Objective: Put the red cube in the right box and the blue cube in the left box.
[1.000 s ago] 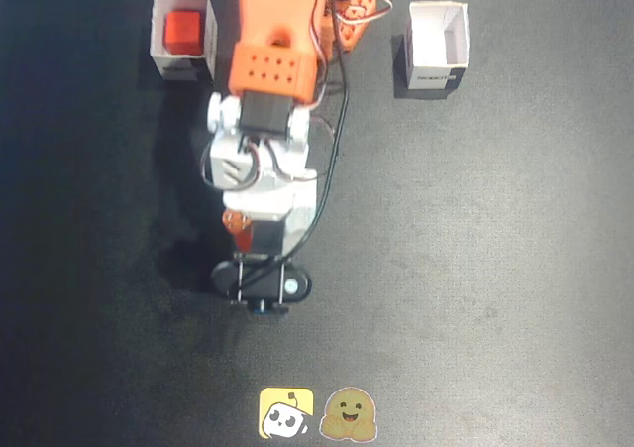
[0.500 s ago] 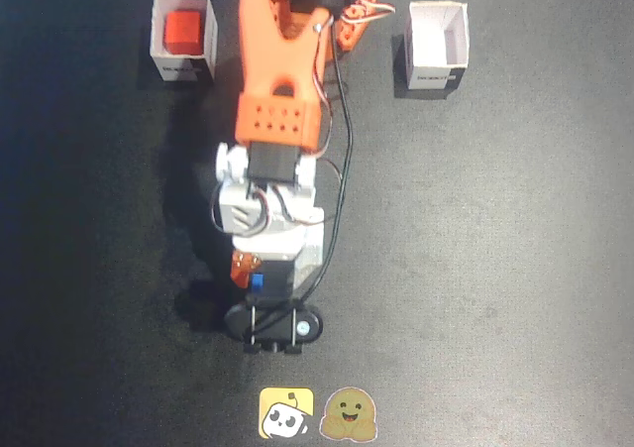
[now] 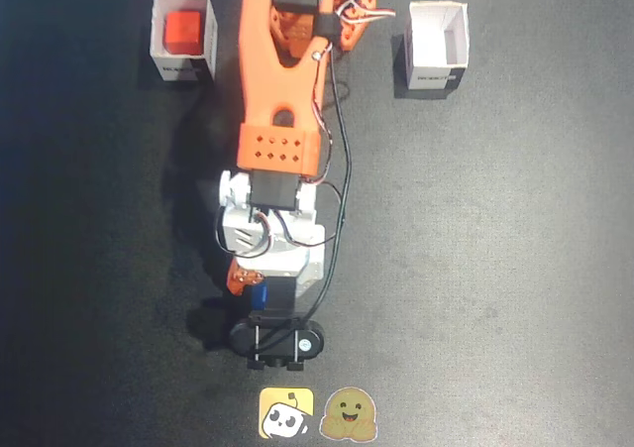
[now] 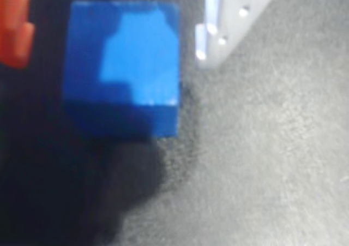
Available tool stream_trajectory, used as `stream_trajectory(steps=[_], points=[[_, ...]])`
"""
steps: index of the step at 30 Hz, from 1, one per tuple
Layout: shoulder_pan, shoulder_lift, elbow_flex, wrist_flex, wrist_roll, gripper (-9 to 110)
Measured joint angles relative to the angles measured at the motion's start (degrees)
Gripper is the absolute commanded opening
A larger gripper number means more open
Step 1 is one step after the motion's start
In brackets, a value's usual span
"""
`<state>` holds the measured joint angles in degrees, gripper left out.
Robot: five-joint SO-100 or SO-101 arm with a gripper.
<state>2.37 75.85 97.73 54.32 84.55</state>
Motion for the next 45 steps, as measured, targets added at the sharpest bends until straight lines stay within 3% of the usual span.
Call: stream_trajectory(steps=[11,19,28,45], points=[[-0.18,-2.72,0.0,-2.29,0.0,19],[-0.18,-3.96,0.0,-4.04,0.97,8],[-0.18,-3.52,0.26,-3.43,1.76,8],[0.0,20.83,11.6,8.79,4.22,8]])
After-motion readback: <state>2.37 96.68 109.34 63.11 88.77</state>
